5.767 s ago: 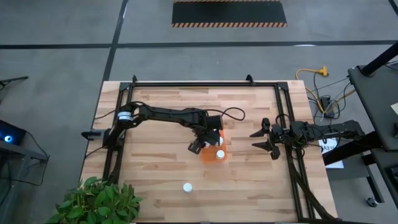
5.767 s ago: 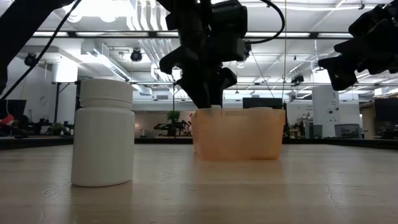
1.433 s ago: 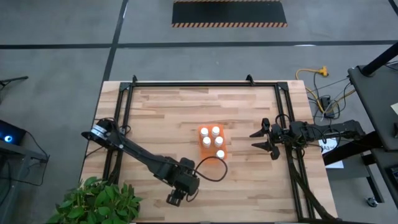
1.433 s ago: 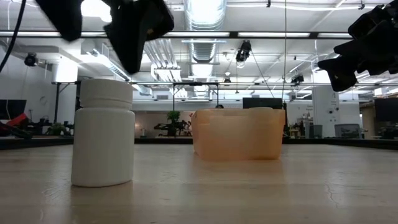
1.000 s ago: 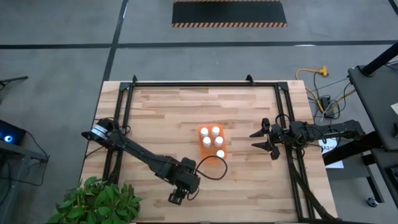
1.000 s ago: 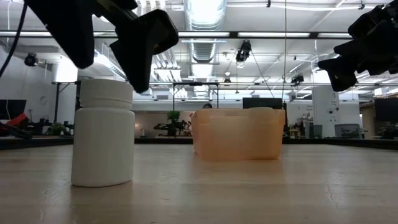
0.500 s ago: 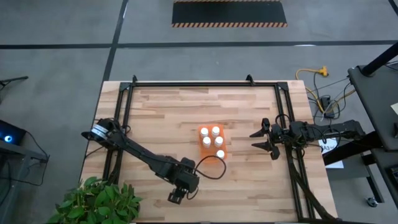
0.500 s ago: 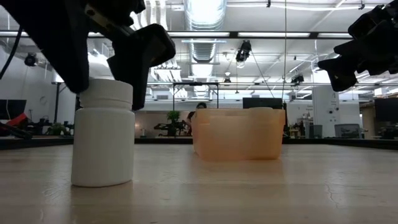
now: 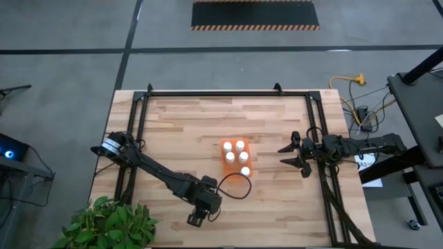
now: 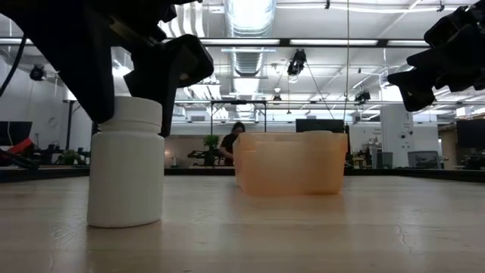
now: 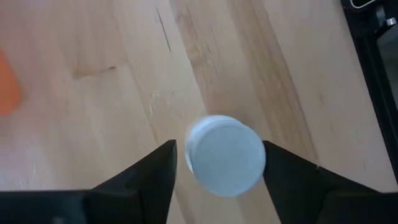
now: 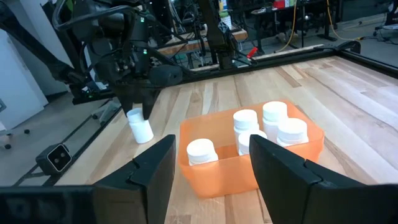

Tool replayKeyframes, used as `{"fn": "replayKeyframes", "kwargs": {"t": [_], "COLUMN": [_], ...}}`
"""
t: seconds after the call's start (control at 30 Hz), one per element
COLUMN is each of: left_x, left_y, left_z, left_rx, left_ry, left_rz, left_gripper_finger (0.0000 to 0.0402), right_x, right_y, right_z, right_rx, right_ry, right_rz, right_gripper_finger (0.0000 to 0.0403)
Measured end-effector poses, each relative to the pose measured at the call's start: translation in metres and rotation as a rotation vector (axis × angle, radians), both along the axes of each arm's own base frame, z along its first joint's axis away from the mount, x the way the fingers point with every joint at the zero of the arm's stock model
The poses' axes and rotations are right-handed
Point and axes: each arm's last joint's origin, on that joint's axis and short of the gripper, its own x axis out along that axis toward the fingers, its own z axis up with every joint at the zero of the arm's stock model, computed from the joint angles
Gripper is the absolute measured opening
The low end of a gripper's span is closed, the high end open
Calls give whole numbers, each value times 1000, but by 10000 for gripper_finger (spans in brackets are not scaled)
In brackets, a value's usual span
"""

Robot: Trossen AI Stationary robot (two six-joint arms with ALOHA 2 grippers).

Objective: Pick and place pill bottles into a basket
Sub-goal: Put the white pill bottle into the orange bin

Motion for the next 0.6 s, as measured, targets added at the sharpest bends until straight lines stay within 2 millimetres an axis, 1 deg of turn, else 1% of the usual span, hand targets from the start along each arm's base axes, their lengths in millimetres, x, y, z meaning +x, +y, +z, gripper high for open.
{"fn": "replayKeyframes", "kwargs": {"t": [0.27, 0.5, 0.6], "left_x": [1, 1, 0], "left_y": [0, 2, 6], "left_z": [1, 3, 6], "left_rx": [-8, -9, 15], "left_ry": [-13, 6, 49], "left_rz": [2, 27, 33], "left_gripper_finger": [145, 143, 143], "right_x": [0, 0, 0], "right_y": [0, 0, 0], "right_z": [0, 0, 0], "right_rx": [0, 0, 0], "right_ry": [0, 0, 0], "right_rz": [0, 0, 0], "right_gripper_finger": [194, 194, 194]}}
